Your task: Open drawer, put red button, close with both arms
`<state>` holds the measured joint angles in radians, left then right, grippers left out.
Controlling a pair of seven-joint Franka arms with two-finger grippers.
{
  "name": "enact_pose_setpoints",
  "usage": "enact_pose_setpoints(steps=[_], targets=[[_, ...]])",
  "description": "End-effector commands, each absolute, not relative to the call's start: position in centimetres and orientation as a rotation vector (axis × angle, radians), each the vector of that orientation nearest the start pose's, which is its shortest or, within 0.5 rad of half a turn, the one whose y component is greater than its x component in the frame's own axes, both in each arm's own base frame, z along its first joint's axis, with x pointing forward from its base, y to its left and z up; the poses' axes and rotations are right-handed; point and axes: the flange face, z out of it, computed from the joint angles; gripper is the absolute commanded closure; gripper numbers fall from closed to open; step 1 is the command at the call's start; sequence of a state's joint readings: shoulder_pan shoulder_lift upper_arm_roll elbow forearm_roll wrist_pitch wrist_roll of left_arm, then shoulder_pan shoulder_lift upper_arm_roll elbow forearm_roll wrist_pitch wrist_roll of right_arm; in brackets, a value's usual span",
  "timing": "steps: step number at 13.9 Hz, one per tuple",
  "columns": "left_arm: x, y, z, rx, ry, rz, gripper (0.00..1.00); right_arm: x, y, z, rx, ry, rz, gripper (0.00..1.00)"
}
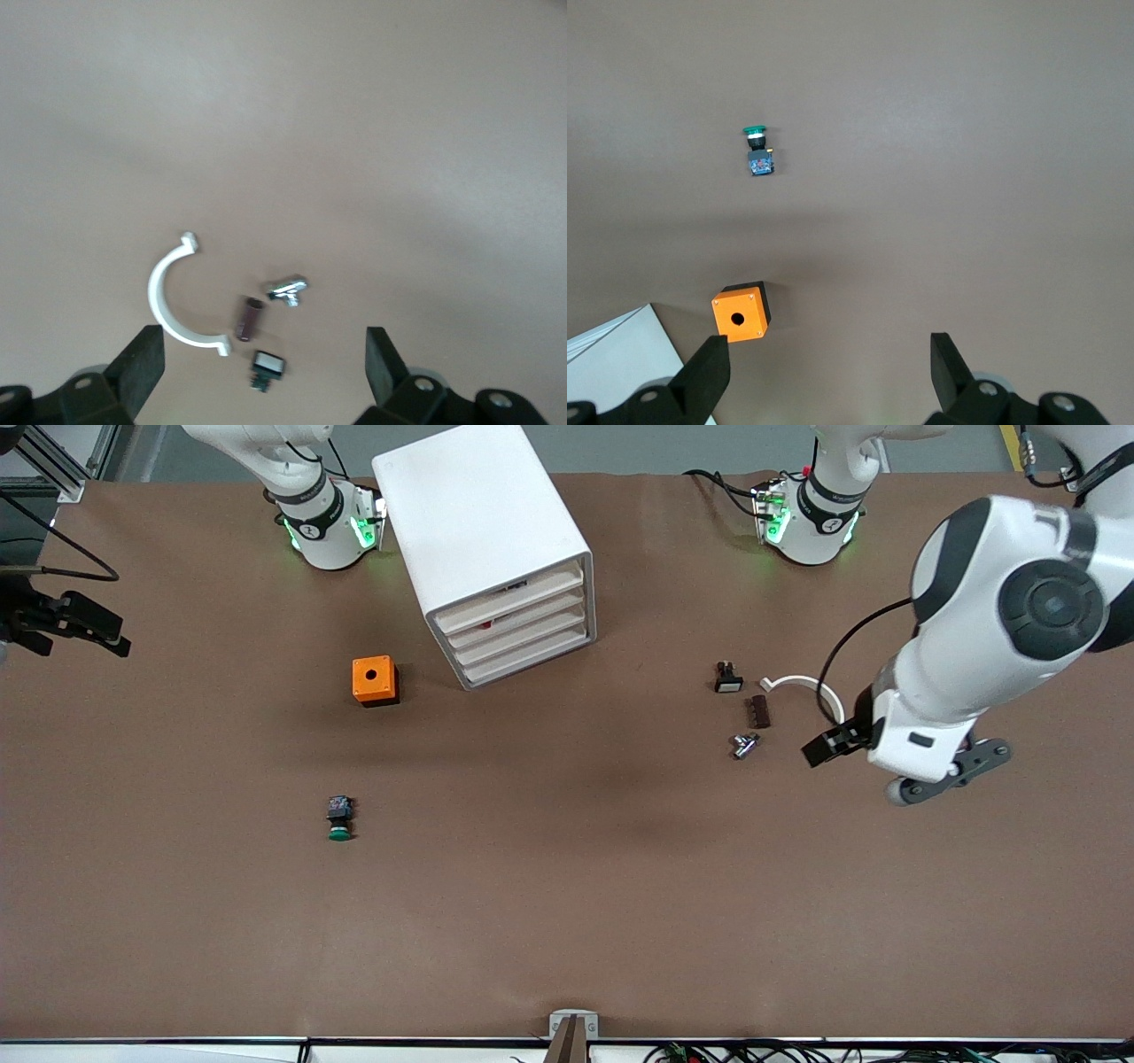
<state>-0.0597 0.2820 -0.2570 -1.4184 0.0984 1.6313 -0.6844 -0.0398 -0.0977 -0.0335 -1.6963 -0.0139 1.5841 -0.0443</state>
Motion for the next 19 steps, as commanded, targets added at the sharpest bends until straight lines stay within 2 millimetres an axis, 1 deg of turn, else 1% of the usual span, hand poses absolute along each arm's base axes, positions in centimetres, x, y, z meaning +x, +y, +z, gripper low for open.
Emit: enact_pose_setpoints(steps=[1,2,4,5,6,7,8,11,13,14,15,17,19], targets=[[60.2,-13.3,56.9,-3.034,-0.457,0.02,0.0,51.2,-4.5,61.2,-3.136,0.082,0.0,0.0],[59.8,-12.1,58.2,-3.039,-0.433,0.005,0.0,51.2,-4.5,61.2,-3.136,0.079,0.0,0.0],[58.7,-10.8,59.7,-3.045,-0.357,0.018,0.0,51.2,-4.5,61.2,-3.136,0.079,-0.005,0.0],[58.0,-10.1,59.7,-3.046,-0.278,0.031,0.0,51.3,-4.5,61.3,-3.136,0.079,-0.008,0.0],[57.0,-9.1,60.2,-3.041,-0.235,0.027,0.0,51.3,-4.5,61.3,-3.136,0.079,-0.008,0.0],[55.9,-8.8,60.3,-3.044,-0.19,0.03,0.0,51.3,-4.5,61.3,-3.136,0.079,-0.008,0.0],[54.8,-8.1,60.7,-3.056,-0.179,0.033,0.0,51.3,-4.5,61.3,-3.136,0.074,-0.008,0.0],[51.8,-7.7,61.6,-3.078,-0.105,0.025,0.0,51.3,-4.3,61.3,-3.136,0.07,-0.008,0.0],[50.5,-7.9,61.8,-3.084,-0.086,0.019,0.0,51.3,-4.3,61.3,-3.136,0.072,-0.008,0.0],[50.0,-7.9,62.0,-3.087,-0.084,-0.001,0.0,51.3,-4.3,61.3,-3.135,0.074,-0.005,0.0],[50.0,-8.0,62.0,-3.088,-0.084,-0.001,0.0,51.3,-4.2,61.3,-3.129,0.075,-0.006,0.0],[50.2,-8.1,62.0,-3.136,-0.099,0.011,0.0,51.2,-4.2,61.3,-3.119,0.078,-0.004,0.0],[50.6,-7.9,62.6,-3.143,-0.087,-0.002,0.0,51.2,-4.2,61.3,-3.119,0.078,-0.004,0.0]])
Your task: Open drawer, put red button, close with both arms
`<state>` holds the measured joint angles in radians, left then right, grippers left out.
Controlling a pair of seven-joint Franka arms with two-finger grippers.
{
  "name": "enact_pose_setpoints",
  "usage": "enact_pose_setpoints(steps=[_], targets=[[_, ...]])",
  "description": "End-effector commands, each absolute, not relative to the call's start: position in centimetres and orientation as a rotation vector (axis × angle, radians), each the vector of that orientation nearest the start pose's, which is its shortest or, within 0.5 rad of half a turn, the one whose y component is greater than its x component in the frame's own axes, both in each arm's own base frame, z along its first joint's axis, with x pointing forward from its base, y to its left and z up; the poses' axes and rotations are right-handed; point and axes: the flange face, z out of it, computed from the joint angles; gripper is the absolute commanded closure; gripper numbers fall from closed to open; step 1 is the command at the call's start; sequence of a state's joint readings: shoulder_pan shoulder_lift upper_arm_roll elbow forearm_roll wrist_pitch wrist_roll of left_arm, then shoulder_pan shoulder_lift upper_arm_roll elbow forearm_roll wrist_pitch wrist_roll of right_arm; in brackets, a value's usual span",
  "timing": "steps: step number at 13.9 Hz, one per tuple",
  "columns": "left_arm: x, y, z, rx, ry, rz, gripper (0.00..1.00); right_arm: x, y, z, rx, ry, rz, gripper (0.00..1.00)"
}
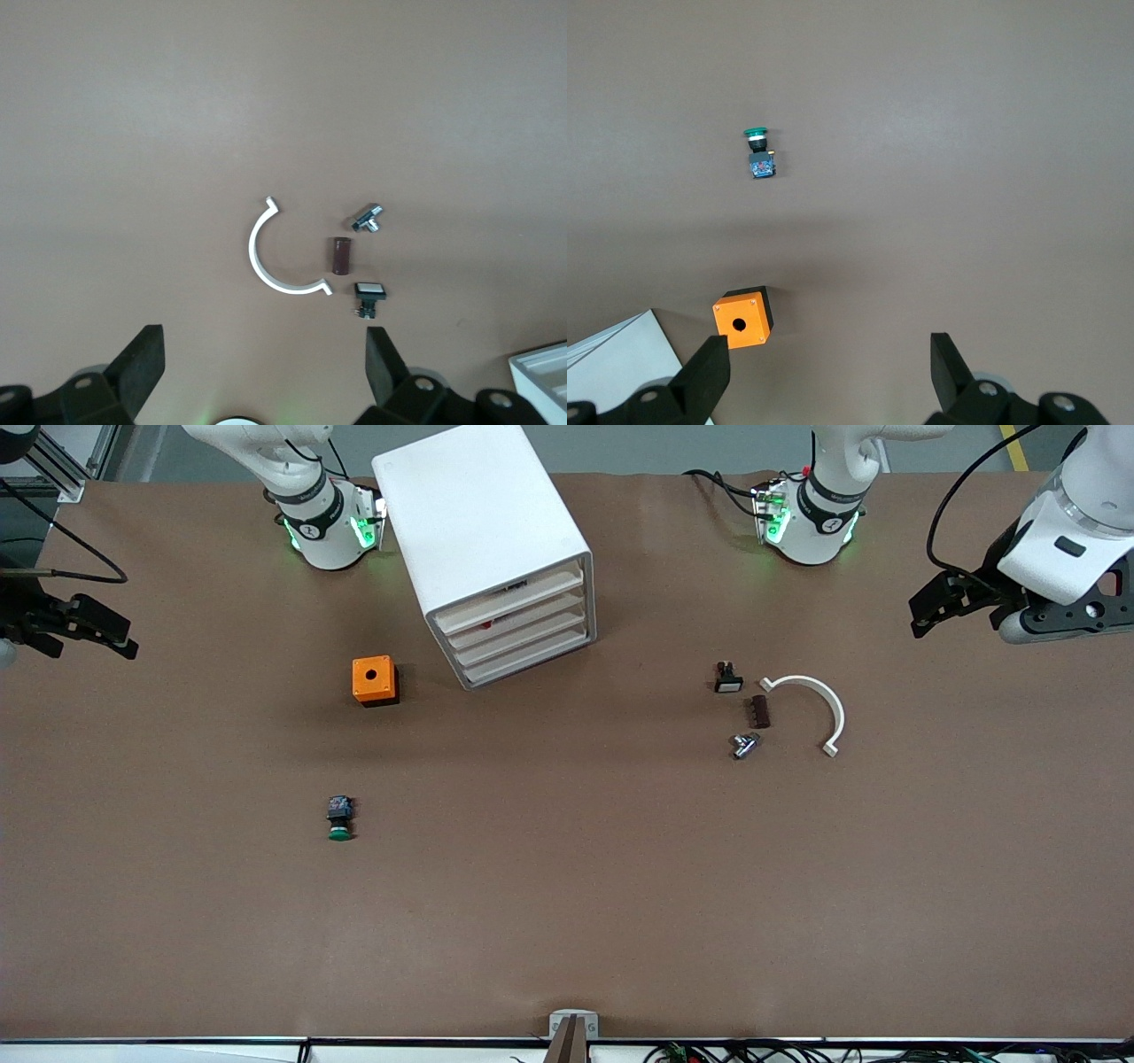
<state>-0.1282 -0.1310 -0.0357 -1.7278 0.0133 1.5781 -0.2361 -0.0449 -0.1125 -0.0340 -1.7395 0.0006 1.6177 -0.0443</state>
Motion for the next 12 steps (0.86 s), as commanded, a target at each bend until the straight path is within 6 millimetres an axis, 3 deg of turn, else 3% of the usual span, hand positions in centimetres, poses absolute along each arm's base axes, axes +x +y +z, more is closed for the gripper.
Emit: enact_pose_setpoints(steps=[1,12], targets=[[50.9,-7.6,62.6,-3.144,-0.071,-0.002,0.0,51.3,-4.2,61.2,-3.119,0.078,-0.002,0.0],[51.1,-6.8,62.9,-3.121,-0.003,0.03,0.0,52.2,-4.5,62.4,-3.12,0.092,-0.031,0.0]])
